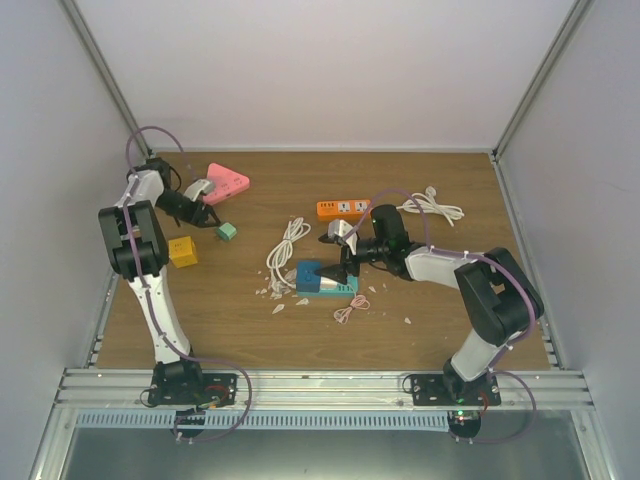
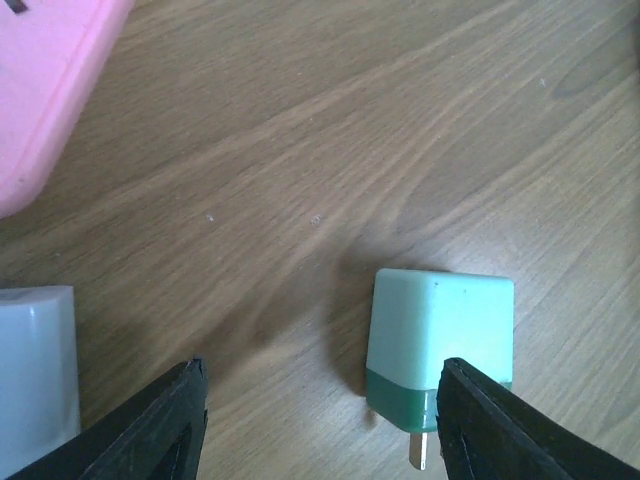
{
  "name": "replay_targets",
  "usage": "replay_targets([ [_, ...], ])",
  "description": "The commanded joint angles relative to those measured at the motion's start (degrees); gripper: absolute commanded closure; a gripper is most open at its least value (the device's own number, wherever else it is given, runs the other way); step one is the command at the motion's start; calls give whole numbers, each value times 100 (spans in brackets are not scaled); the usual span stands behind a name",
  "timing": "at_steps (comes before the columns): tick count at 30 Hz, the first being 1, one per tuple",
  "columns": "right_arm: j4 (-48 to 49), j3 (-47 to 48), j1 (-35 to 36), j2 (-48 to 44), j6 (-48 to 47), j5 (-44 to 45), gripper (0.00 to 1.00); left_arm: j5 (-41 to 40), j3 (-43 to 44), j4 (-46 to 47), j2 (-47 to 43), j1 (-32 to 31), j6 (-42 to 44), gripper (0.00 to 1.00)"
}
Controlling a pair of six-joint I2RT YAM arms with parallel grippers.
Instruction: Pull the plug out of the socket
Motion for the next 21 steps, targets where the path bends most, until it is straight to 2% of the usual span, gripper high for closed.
replay_targets([
  [1, -194, 227, -91, 5, -185, -31, 0, 60, -55, 323, -435, -15, 72, 35],
  [10, -1273, 341, -471, -416, -1077, -82, 0, 227, -1378, 1316, -2068, -519, 633, 23],
  [16, -2208, 115, -559, -735, -2007, -123, 1, 719, -2475, 1813, -3098, -1198, 1219, 17],
  [21, -2470, -71, -555, -942, -2236, -34, 3, 1048, -3446, 2308, -3698, -1923, 1549, 10],
])
